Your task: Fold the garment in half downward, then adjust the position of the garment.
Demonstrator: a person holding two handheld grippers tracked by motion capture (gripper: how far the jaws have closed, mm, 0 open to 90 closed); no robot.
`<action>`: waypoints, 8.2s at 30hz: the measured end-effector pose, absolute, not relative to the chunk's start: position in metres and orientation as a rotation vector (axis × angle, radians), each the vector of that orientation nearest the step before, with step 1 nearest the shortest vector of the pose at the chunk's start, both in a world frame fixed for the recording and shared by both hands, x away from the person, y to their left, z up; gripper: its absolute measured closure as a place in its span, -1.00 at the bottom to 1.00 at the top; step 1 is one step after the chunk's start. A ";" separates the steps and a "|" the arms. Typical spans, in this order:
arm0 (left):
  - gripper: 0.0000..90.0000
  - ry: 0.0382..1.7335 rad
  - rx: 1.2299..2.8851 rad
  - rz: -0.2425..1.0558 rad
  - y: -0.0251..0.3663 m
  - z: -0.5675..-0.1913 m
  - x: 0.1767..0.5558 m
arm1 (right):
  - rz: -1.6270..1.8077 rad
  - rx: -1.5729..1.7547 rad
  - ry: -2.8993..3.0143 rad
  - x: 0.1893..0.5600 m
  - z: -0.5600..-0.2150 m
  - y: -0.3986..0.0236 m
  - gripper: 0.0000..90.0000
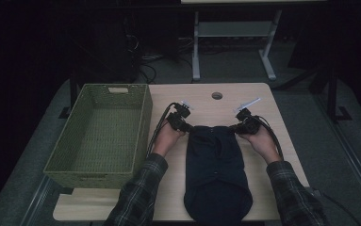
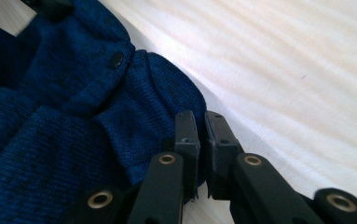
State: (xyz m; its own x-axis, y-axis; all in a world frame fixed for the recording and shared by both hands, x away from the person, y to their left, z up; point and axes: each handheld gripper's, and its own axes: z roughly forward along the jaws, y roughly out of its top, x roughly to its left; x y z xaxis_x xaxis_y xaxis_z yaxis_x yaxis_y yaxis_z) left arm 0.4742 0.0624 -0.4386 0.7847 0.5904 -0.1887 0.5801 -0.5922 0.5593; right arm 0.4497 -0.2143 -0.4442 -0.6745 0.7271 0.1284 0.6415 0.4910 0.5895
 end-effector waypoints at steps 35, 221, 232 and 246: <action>0.78 0.672 2.280 0.384 0.063 -0.324 0.447 | 1.093 0.981 2.324 0.421 -0.340 -0.221 0.87; -0.59 0.781 2.356 0.001 0.074 -0.445 0.367 | 1.041 1.218 2.341 0.261 -0.479 -0.272 -0.58; -0.60 0.819 2.344 -0.018 0.075 -0.458 0.367 | 1.017 1.201 2.323 0.262 -0.482 -0.270 -0.70; 0.10 0.769 2.325 -0.130 0.077 -0.458 0.366 | 1.016 1.201 2.322 0.263 -0.482 -0.270 -0.69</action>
